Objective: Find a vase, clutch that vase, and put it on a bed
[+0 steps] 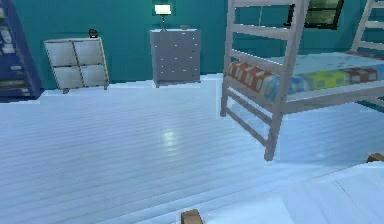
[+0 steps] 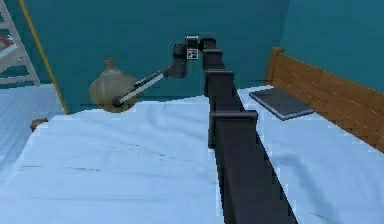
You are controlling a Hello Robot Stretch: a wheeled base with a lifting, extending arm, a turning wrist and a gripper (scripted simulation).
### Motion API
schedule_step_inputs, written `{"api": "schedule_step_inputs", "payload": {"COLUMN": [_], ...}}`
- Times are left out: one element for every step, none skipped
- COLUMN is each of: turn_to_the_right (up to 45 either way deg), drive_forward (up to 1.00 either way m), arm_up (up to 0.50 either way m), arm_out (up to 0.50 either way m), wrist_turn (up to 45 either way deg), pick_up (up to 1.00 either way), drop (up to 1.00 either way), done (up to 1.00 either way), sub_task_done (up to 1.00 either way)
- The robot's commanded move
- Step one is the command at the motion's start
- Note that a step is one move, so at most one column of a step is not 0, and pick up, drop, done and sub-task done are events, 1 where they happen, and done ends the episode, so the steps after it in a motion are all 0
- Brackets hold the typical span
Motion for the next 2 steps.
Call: {"api": "schedule_step_inputs", "payload": {"turn_to_the_right": [0.0,0.0], "drive_forward": [0.0,0.0], "arm_up": [0.0,0.0], "arm_out": [0.0,0.0], "wrist_turn": [45.0,42.0], "pick_up": [0.0,0.0], "drop": [0.0,0.0], "done": [0.0,0.0], "sub_task_done": [0.0,0.0]}}
